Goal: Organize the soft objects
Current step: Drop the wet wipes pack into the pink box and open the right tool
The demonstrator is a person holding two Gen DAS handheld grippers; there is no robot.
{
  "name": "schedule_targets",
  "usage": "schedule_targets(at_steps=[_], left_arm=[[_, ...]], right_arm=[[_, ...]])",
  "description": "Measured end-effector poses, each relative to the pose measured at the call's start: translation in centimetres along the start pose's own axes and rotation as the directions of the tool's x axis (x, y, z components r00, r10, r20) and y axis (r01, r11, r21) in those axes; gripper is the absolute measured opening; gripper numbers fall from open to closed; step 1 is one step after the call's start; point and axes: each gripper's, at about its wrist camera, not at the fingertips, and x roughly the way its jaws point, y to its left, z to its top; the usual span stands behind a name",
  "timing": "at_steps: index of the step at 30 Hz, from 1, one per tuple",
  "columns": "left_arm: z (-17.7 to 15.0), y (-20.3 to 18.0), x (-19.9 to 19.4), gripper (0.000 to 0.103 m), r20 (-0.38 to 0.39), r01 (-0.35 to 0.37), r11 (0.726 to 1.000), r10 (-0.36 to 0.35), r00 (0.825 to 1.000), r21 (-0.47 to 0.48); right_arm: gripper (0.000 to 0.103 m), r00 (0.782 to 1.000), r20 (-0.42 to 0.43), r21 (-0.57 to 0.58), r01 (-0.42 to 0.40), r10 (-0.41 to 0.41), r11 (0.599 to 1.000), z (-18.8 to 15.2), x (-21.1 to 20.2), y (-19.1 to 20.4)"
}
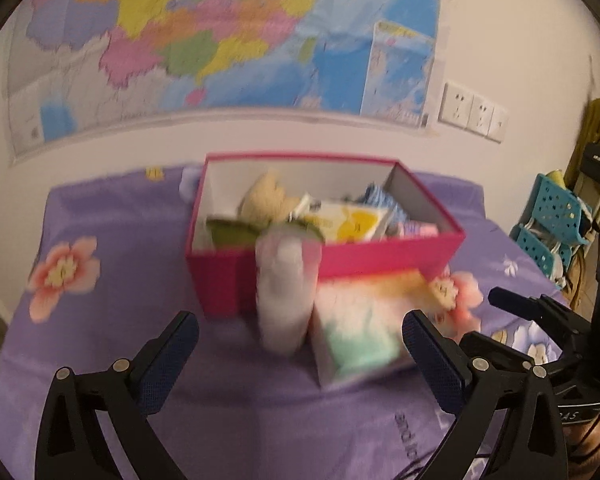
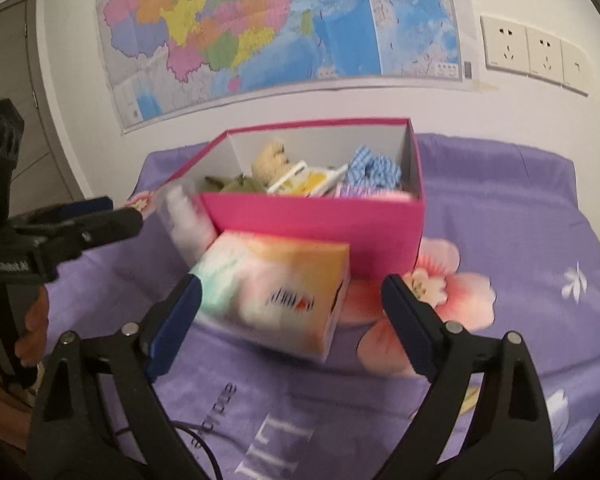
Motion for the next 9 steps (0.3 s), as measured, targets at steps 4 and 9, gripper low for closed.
schedule_targets(at_steps=[4,9], left_arm=[[-1.6,-1.0,-0.1,0.103,-0.016,-0.083,0.996,0.083,0.996,0.037],[-2.8,-1.7,-0.7,0.103,-0.009,-0.081,0.995,0.082,0.997,0.063]], right_arm=[[0.092,0.999,-0.03,0.01,-0.013,0.013,1.0,-1.1,0.0,0.5],[0.092,0.999,-0.035,-0.001,-0.01,0.01,1.0,-1.8,-0.7,0.3]])
